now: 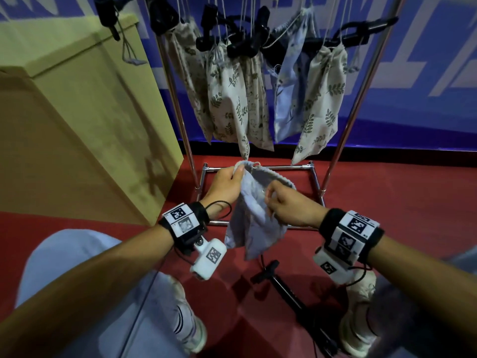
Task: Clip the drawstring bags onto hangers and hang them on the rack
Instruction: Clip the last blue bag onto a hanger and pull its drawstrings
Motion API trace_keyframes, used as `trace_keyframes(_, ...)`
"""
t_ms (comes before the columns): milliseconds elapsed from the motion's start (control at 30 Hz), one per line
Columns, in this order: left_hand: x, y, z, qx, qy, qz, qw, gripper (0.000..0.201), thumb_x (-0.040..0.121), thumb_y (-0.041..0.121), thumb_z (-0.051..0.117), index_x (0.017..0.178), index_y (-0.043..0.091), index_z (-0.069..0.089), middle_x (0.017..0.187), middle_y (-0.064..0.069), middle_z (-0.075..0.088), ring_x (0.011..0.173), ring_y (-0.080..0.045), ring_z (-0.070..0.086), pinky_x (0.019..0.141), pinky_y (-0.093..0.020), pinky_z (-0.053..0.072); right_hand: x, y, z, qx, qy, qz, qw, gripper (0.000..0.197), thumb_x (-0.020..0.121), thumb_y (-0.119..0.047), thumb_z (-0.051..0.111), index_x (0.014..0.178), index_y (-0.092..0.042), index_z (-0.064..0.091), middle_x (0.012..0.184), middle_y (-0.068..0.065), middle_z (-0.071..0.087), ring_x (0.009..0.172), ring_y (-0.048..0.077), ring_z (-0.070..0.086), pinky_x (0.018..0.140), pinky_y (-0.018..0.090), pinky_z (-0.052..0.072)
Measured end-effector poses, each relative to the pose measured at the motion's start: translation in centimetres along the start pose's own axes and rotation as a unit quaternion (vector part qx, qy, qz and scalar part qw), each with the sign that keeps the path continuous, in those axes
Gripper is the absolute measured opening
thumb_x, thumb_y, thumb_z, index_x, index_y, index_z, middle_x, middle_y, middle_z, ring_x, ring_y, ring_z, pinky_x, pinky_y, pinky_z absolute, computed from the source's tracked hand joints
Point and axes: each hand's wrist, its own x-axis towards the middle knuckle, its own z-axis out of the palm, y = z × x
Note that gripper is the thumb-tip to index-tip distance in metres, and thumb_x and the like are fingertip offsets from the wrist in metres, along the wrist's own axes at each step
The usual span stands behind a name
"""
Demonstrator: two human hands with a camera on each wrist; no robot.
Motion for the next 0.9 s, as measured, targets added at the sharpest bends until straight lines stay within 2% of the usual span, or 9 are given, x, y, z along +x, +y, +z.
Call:
trace_keyframes(100,-0.1,0.1,0.7,-0.089,0.018,-0.044,0.995,0.025,0.104,0.002,0.041,0.105,0.009,0.065,0.087,0.004,0.065,0.075,0.004,0.058,0.067,-0.006,0.042,0.0,-0.4,-0.1,-0.021,-0.048,0.023,0.998,0.014,0.099,-0.012,0.048,0.099,-0.003,0.059,0.077,0.007,0.075,0.055,0.008,0.063,0.053,0.024,0.052)
trace_keyframes(233,0.5,-0.2,1.8,-0.102,-0.005,-0.073,0.992,0.024,0.102,0.002,0.043,0.104,0.001,0.067,0.093,-0.006,0.062,0.085,-0.013,0.054,0.074,-0.017,0.044,0.5,0.1,-0.1,-0.081,-0.067,0.04,0.994,0.023,0.095,-0.02,0.06,0.093,-0.001,0.072,0.086,0.014,0.076,0.066,0.017,0.067,0.059,0.025,0.053)
trace_keyframes(333,0.2,0.2,2.0,-0.063,-0.004,-0.078,0.995,0.029,0.102,0.015,0.048,0.075,0.015,0.055,0.069,0.003,0.047,0.067,-0.012,0.042,0.062,-0.028,0.034,0.8,0.6,-0.2,-0.127,-0.081,0.051,0.987,0.04,0.092,-0.032,0.067,0.126,-0.011,0.067,0.115,0.008,0.073,0.103,0.022,0.069,0.085,0.03,0.054)
trace_keyframes(400,-0.2,0.4,1.8,-0.032,0.001,-0.063,0.997,0.045,0.102,0.018,0.049,0.058,0.021,0.04,0.055,0.013,0.038,0.057,-0.008,0.035,0.056,-0.028,0.029,0.8,0.6,-0.3,-0.092,-0.069,0.036,0.993,0.046,0.091,-0.028,0.067,0.135,-0.015,0.062,0.11,0.004,0.075,0.096,0.016,0.071,0.078,0.026,0.054)
trace_keyframes(500,-0.1,0.0,1.4,-0.031,0.016,-0.098,0.995,0.059,0.103,0.027,0.051,0.046,0.018,0.04,0.041,0.011,0.035,0.051,-0.01,0.031,0.054,-0.029,0.026,0.9,1.0,-0.5,0.019,0.124,-0.047,0.991,0.019,0.092,-0.019,0.064,0.11,-0.019,0.071,0.06,-0.008,0.069,0.052,0.002,0.064,0.055,0.026,0.051)
trace_keyframes(600,0.0,0.1,0.7,-0.025,0.029,-0.152,0.988,0.059,0.103,0.037,0.051,0.049,0.018,0.038,0.039,0.009,0.034,0.046,-0.012,0.031,0.051,-0.027,0.025,1.9,2.7,-0.6,0.093,0.334,-0.065,0.936,0.004,0.096,-0.021,0.06,0.094,-0.018,0.062,0.057,-0.004,0.06,0.049,0.006,0.056,0.054,0.029,0.049)
trace_keyframes(700,0.0,-0.5,0.2,0.019,0.019,-0.193,0.981,0.058,0.102,0.046,0.05,0.052,0.017,0.04,0.045,0.005,0.037,0.044,-0.011,0.032,0.043,-0.026,0.025,3.6,6.6,0.4,0.022,0.392,-0.018,0.919,0.006,0.096,-0.024,0.055,0.098,-0.019,0.054,0.067,0.002,0.063,0.063,0.025,0.062,0.06,0.038,0.05)
trace_keyframes(800,-0.4,-2.1,0.1,0.075,0.004,-0.217,0.973,0.06,0.099,0.054,0.048,0.053,0.016,0.043,0.049,0.001,0.042,0.048,-0.016,0.038,0.05,-0.029,0.025,5.7,13.5,3.0,-0.113,0.182,0.154,0.965,0.023,0.097,-0.03,0.053,0.108,-0.01,0.054,0.098,0.022,0.07,0.089,0.043,0.067,0.074,0.044,0.054)
trace_keyframes(900,-0.7,-3.6,0.0,0.097,0.002,-0.222,0.97,0.062,0.1,0.052,0.047,0.05,0.019,0.035,0.042,0.006,0.034,0.043,-0.015,0.031,0.051,-0.029,0.022,5.7,21.2,8.1,-0.188,-0.074,0.243,0.949,0.064,0.082,-0.06,0.058,0.124,-0.011,0.062,0.128,0.017,0.067,0.113,0.035,0.065,0.094,0.04,0.053)
